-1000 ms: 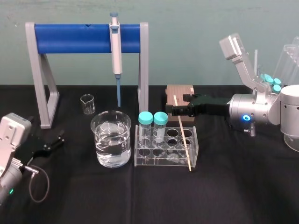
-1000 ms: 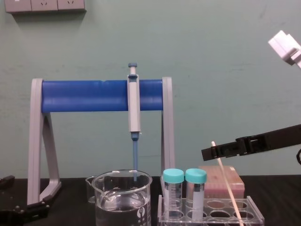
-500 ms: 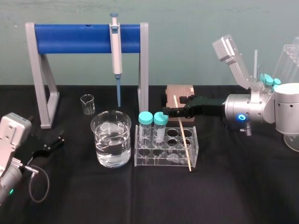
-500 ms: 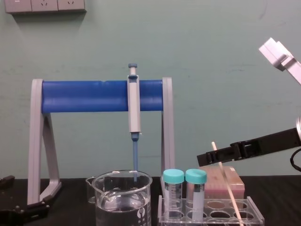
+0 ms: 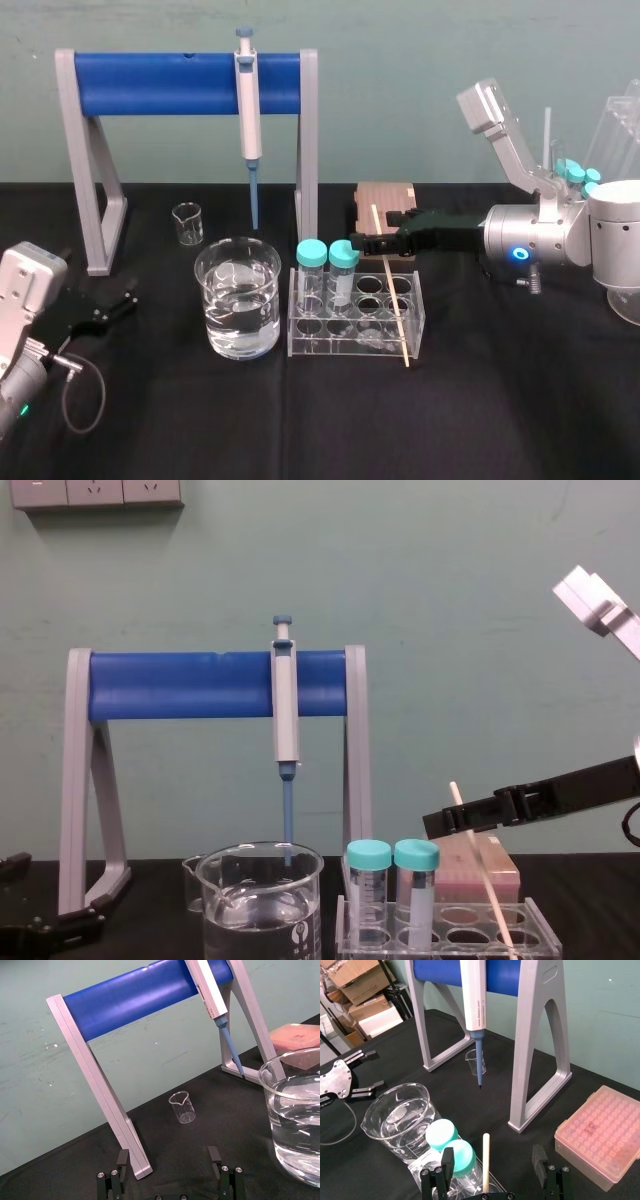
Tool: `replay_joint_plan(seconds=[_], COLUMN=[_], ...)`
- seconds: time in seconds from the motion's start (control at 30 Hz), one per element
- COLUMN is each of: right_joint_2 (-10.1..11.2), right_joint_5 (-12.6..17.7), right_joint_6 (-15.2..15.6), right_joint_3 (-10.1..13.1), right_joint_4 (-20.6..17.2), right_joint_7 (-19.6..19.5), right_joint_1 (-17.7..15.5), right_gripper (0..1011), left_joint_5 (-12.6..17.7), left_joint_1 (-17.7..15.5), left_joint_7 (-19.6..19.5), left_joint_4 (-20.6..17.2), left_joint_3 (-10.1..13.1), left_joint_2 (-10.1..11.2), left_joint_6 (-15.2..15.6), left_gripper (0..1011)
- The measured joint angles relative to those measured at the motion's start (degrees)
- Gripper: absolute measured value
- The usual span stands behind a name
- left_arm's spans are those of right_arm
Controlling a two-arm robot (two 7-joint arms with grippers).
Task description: Hold the thermometer with one hand and immerse one end into the beaker, then reinsert it into the test tube rack.
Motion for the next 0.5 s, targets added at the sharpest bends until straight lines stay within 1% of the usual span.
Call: replay_joint_plan(seconds=[0.5], right_joint_2=[0.3], right_joint_5=[0.2], right_joint_6=[0.2], right_joint_3=[0.2], right_joint_4=[-0.1], right_joint_7=[0.5], right_joint_1=[-0.4], right_gripper=[1003], left_joint_5=[0.0], left_joint_1=[0.0], left_joint_7=[0.0], left_joint_4=[0.0], left_joint_3=[0.0], left_joint_2=[0.0], left_joint_6=[0.0], left_gripper=[1004])
